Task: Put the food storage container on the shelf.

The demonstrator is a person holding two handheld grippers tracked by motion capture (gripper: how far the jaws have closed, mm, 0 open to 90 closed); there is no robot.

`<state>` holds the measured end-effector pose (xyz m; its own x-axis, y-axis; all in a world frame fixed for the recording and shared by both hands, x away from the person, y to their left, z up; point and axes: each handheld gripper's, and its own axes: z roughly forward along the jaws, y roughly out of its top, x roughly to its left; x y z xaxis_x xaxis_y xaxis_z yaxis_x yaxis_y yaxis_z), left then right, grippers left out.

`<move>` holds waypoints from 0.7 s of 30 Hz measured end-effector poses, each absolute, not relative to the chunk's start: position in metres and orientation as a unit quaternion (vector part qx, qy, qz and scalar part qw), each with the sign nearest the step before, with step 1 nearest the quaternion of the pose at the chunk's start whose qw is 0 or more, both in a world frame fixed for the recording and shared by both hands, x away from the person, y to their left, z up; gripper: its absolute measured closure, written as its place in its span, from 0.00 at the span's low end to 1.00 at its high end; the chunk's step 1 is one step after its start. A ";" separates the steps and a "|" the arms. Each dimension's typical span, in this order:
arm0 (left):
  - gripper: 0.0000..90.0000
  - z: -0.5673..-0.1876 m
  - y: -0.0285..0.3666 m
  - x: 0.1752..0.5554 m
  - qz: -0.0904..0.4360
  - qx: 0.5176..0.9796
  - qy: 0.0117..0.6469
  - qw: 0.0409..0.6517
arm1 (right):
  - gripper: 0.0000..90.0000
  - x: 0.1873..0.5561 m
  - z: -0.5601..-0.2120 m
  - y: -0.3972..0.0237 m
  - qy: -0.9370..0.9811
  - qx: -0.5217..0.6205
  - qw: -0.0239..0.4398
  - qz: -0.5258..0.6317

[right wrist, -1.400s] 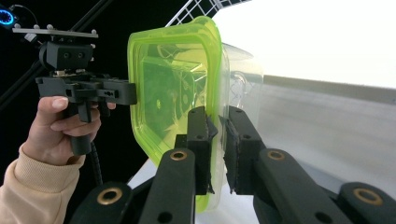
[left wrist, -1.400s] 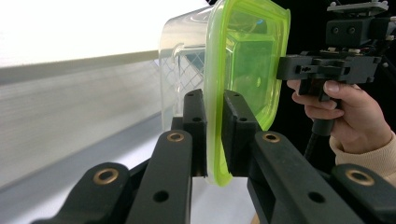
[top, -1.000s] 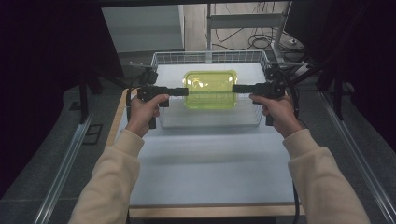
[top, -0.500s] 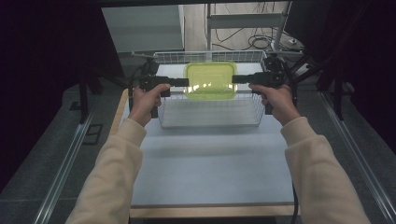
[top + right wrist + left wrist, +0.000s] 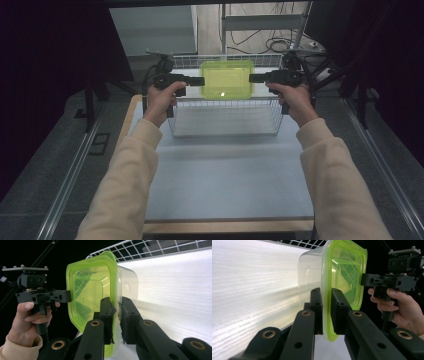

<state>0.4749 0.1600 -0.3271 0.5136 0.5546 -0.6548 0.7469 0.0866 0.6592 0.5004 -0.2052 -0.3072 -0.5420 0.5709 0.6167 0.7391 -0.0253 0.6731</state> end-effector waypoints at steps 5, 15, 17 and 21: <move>0.90 -0.328 0.158 0.484 -0.076 0.666 0.499 0.550 | 0.89 0.512 -0.312 -0.202 -0.690 -0.484 0.074 -0.532; 0.84 -0.334 0.150 0.495 -0.060 0.659 0.509 0.551 | 0.75 0.521 -0.317 -0.192 -0.694 -0.495 0.030 -0.521; 0.81 -0.335 0.150 0.497 -0.055 0.654 0.516 0.551 | 0.75 0.522 -0.319 -0.191 -0.695 -0.497 0.022 -0.519; 0.66 -0.337 0.148 0.499 -0.034 0.655 0.524 0.544 | 0.67 0.523 -0.321 -0.188 -0.702 -0.499 0.005 -0.508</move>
